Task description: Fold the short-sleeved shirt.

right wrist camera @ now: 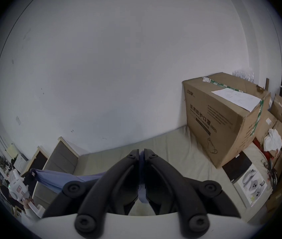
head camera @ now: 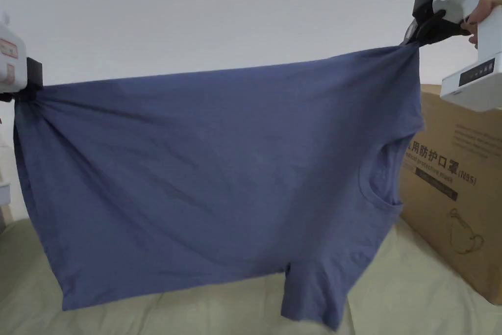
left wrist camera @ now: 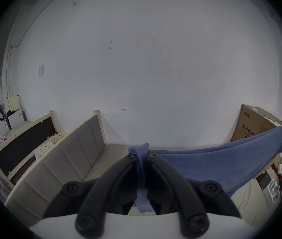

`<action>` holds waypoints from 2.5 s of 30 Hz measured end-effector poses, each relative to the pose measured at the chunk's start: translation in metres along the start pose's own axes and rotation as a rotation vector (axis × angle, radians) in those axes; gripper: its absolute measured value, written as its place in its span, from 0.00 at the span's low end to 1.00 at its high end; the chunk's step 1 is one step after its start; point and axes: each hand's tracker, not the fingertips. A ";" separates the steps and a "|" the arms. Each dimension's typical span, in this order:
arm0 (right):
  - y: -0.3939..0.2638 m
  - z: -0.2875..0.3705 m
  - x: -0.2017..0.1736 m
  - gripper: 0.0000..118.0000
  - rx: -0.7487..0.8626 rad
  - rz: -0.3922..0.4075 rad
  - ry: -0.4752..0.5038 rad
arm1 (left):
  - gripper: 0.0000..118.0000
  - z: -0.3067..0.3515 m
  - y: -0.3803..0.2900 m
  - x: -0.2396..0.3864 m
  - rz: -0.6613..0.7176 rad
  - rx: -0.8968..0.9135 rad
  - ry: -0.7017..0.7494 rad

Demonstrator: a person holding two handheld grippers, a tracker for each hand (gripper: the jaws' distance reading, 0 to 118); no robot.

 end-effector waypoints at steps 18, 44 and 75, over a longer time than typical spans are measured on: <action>-0.178 -0.243 0.064 0.05 -0.411 0.011 -0.213 | 0.06 -0.164 -0.239 0.051 -0.131 -0.404 0.089; -0.441 -0.070 0.183 0.05 -0.655 -0.064 -0.167 | 0.06 0.079 -0.449 0.020 0.005 -0.492 0.060; -0.562 0.136 0.158 0.56 -0.529 0.154 -0.017 | 0.65 0.277 -0.511 -0.045 -0.045 -0.532 -0.035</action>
